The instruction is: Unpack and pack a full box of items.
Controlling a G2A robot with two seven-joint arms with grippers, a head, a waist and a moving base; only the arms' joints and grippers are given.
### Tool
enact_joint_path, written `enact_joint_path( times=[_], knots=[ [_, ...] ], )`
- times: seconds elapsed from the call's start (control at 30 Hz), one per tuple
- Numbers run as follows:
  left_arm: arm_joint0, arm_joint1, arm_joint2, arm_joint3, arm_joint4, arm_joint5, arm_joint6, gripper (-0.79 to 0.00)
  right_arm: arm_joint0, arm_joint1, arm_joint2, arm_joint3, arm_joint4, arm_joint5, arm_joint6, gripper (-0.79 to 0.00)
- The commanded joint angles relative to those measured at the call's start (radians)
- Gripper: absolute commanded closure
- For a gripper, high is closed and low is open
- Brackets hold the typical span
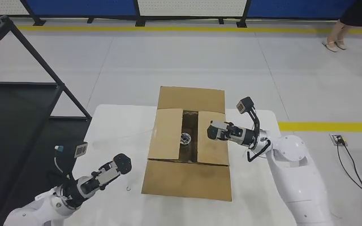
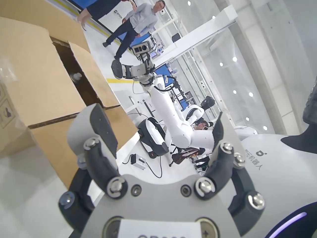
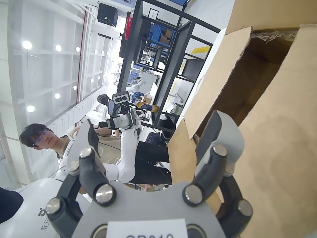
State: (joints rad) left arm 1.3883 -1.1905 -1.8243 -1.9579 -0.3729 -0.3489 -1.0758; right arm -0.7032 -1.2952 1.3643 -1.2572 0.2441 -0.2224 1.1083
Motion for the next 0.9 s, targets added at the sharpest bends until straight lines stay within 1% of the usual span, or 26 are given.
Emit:
enact_joint_path(
  times=[0.0,0.1,0.2,0.23,0.3,0.4,0.43,0.5,0.53,0.6,0.87],
  knots=[
    [0.003,0.001,0.014,-0.009,-0.011,0.027,0.006,-0.785,0.022,-0.005,-0.005,0.049,0.041,-0.004,-0.065,-0.785],
    [-0.004,0.007,0.018,0.003,-0.047,0.064,-0.015,-0.785,0.072,-0.007,0.002,0.143,0.061,-0.066,-0.122,-0.785],
    [-0.003,0.015,0.001,0.032,-0.075,0.101,-0.062,-0.785,0.135,-0.012,-0.006,0.241,0.035,-0.117,-0.203,-0.785],
    [-0.001,0.017,-0.009,0.043,-0.094,0.108,-0.076,-0.785,0.16,-0.012,-0.008,0.281,0.005,-0.131,-0.247,-0.785],
    [0.004,0.023,-0.028,0.069,-0.132,0.131,-0.124,-0.785,0.212,-0.015,-0.036,0.35,-0.103,-0.151,-0.349,-0.785],
    [0.01,0.032,-0.062,0.107,-0.19,0.154,-0.191,-0.785,0.276,-0.03,-0.079,0.453,-0.16,-0.166,-0.453,-0.785],
    [0.009,0.035,-0.073,0.121,-0.207,0.162,-0.218,-0.785,0.296,-0.035,-0.089,0.489,-0.172,-0.17,-0.497,-0.785],
    [0.009,0.043,-0.091,0.139,-0.214,0.171,-0.274,-0.785,0.334,-0.042,-0.131,0.554,-0.339,-0.139,-0.698,-0.785],
    [0.01,0.046,-0.099,0.148,-0.211,0.169,-0.293,-0.785,0.336,-0.054,-0.15,0.567,-0.32,-0.146,-0.718,-0.785],
    [0.018,0.051,-0.107,0.157,-0.197,0.171,-0.312,-0.785,0.35,-0.07,-0.164,0.615,-0.256,-0.15,-0.702,-0.785],
    [0.022,0.055,-0.111,0.159,-0.182,0.17,-0.315,-0.785,0.35,-0.07,-0.164,0.615,-0.256,-0.15,-0.702,-0.785]
  ],
)
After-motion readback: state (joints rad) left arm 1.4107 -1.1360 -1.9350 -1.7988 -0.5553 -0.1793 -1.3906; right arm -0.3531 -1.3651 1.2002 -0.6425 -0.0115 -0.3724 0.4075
